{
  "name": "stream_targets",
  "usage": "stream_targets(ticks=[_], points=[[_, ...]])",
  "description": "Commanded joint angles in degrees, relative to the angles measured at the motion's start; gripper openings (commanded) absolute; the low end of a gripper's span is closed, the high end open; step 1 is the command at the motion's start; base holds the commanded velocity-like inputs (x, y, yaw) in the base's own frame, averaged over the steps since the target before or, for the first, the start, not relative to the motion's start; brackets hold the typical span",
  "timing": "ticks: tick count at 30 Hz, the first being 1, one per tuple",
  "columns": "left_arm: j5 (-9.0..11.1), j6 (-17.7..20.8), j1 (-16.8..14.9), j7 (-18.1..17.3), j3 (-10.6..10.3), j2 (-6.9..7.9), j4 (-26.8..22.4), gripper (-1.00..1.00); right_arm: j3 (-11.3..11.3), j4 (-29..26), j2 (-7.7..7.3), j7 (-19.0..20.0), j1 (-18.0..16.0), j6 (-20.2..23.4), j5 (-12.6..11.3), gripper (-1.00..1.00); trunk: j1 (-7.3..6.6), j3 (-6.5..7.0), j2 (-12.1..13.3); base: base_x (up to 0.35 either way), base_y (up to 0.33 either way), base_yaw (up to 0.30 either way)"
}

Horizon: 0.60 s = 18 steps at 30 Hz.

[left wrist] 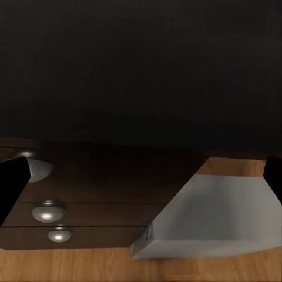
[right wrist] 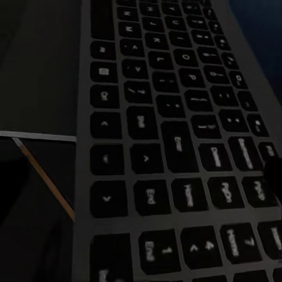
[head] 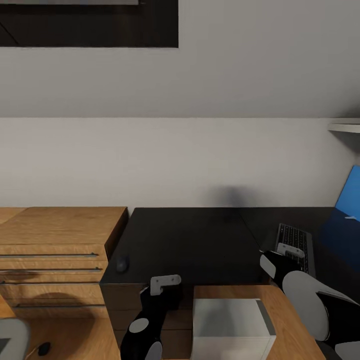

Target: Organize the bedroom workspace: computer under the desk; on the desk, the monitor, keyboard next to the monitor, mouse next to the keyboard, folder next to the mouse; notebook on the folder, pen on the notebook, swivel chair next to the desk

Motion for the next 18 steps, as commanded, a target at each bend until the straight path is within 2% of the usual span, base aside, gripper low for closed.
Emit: stream_targets(ticks=[1, 8, 18], points=[[0.58, 0.1, -0.05, 0.57, -0.08, 0.0, -0.06, 1.0, 0.28, -0.12, -0.01, -0.17, 0.0, 0.3, -0.38, 1.0, 0.01, -0.06, -0.04, 0.144, -0.093, 0.0], [0.55, 0.1, -0.03, 0.51, -0.09, 0.0, -0.05, 1.0, 0.28, -0.12, -0.1, -0.14, 0.04, 0.03, -0.31, 1.0, 0.01, -0.06, -0.04, 0.165, -0.12, 0.0], [0.55, 0.1, -0.05, 0.46, -0.1, 0.0, -0.05, 1.0, 0.28, -0.21, -0.36, -0.11, 0.05, -0.01, -0.22, 1.0, 0.01, -0.06, -0.04, 0.035, -0.04, 0.0]])
